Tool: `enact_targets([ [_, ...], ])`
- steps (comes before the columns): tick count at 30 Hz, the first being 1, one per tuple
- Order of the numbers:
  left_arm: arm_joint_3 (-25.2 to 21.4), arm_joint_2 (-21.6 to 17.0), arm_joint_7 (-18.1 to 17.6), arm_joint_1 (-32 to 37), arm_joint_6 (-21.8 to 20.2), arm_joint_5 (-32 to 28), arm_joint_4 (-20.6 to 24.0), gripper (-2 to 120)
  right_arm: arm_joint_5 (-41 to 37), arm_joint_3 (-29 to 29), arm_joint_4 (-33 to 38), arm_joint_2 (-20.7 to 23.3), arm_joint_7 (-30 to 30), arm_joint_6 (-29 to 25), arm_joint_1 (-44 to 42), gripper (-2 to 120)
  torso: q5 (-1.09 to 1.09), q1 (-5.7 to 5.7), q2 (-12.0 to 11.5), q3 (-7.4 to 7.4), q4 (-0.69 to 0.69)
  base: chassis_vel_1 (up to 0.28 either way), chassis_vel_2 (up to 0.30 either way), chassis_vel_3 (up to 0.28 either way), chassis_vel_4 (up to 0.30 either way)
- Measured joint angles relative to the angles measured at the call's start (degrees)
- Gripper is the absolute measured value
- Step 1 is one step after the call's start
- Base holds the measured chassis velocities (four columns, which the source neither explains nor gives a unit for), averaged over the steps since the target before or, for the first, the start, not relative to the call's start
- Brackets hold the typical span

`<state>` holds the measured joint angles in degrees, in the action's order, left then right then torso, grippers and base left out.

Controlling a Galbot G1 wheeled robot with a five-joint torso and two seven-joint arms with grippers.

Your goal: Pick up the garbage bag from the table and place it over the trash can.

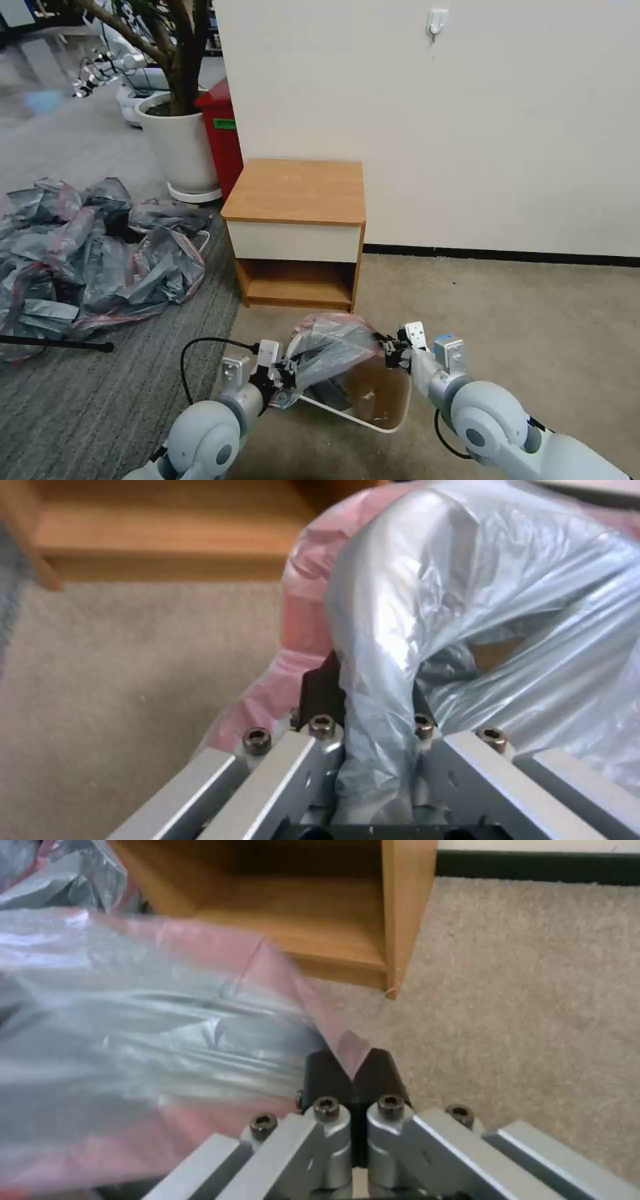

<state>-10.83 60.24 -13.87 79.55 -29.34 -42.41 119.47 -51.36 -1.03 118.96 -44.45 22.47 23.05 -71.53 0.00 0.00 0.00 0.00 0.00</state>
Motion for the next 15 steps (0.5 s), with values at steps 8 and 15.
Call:
enact_targets([
  [8,-2.2,1.0,0.3,-0.8,0.7,-0.1,-0.3,3,0.0,-2.2,0.7,0.7,-0.2,-0.3,-2.3,0,0.0,0.0,0.0,0.0,0.0,0.0,0.0,0.0,0.0],
  [15,-2.9,2.7,0.4,-1.6,1.2,-0.1,-1.3,3,0.0,-3.4,1.0,0.6,-0.3,-0.5,-4.3,0,0.0,0.0,0.0,0.0,0.0,0.0,0.0,0.0,0.0],
])
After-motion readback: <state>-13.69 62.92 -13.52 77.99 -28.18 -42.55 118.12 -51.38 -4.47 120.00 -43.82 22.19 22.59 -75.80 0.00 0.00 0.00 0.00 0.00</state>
